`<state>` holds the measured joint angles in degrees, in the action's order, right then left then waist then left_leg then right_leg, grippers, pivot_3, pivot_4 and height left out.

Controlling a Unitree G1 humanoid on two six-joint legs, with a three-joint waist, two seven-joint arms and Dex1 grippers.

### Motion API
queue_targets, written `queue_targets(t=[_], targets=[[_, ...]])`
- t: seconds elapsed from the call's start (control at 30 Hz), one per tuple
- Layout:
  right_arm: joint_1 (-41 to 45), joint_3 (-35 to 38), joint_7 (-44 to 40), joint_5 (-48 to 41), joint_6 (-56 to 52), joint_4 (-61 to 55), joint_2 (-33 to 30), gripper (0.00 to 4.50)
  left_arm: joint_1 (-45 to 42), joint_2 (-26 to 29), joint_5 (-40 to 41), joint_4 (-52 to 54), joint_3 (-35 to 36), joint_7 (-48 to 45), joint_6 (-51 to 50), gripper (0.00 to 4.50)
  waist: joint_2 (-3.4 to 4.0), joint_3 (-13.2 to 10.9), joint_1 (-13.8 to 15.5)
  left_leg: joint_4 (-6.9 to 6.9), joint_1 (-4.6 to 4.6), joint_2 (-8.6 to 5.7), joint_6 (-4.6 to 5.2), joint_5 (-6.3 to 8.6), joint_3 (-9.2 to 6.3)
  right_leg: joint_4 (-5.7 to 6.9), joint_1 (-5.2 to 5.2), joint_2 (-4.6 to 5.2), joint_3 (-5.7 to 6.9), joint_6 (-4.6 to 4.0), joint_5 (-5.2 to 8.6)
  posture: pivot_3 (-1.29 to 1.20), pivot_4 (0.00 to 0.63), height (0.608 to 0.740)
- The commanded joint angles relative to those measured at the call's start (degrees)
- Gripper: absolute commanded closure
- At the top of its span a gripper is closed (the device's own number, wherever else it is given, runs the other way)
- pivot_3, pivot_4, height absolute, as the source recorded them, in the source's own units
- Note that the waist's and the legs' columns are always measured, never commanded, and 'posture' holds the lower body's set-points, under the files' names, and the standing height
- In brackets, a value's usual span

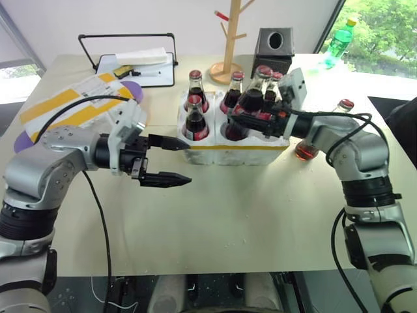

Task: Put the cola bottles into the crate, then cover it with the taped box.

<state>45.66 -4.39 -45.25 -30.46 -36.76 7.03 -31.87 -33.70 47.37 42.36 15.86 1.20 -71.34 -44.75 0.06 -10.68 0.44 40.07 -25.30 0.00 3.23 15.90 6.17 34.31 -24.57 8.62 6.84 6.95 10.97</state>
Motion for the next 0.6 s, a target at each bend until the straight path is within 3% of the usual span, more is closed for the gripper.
queue_targets(t=[0.03, 0.1, 0.17, 0.4, 0.6], targets=[[0.63, -0.76, -0.49, 2.0, 1.08, -0.2, 1.75, 1.71, -1.03, 0.3, 1.12, 1.16, 1.07, 0.43, -0.15, 0.0, 0.0, 0.0, -0.04, 0.0, 0.0, 0.0, -0.01, 0.0, -0.01, 0.0, -0.01, 0.0, 0.0, 0.0, 0.0, 0.0, 0.15, 0.74], [0.35, -0.81, -0.02, 2.59, 0.24, 0.52, 2.77, 0.69, -1.34, 0.07, 1.22, 1.05, 0.73, 0.39, -0.01, 0.0, 0.02, -0.01, -0.12, -0.01, -0.01, 0.0, -0.02, -0.01, -0.01, 0.01, -0.02, -0.01, 0.01, 0.0, 0.0, 0.0, 0.15, 0.74], [-0.02, -0.89, 0.63, 3.46, -0.26, 1.25, 3.49, 0.05, -2.03, -0.2, 1.14, 0.47, 0.32, 0.15, 0.14, 0.0, 0.0, 0.02, -0.28, -0.04, 0.01, 0.0, -0.02, -0.01, -0.01, 0.01, 0.0, -0.03, 0.0, 0.0, 0.0, 0.0, 0.15, 0.74], [-4.03, 3.46, 4.41, 2.91, -2.99, -5.94, 2.22, 0.05, -4.26, -1.28, 0.16, -2.16, -1.5, -1.56, 1.22, 0.0, 0.01, 0.03, -0.51, -0.04, 0.05, 0.0, -0.08, -0.04, -0.04, 0.02, 0.03, -0.02, 0.01, 0.0, 0.0, 0.0, 0.15, 0.74], [-13.33, 16.98, 8.66, -6.08, -13.97, -24.55, -4.2, 0.05, -5.89, -2.29, -1.13, -5.18, -3.16, -3.89, 2.92, 0.0, 0.02, 0.02, 0.28, -0.05, 0.01, 0.02, -0.08, -0.04, -0.03, 0.01, 0.01, -0.02, 0.02, 0.0, 0.0, 0.0, 0.15, 0.74]])
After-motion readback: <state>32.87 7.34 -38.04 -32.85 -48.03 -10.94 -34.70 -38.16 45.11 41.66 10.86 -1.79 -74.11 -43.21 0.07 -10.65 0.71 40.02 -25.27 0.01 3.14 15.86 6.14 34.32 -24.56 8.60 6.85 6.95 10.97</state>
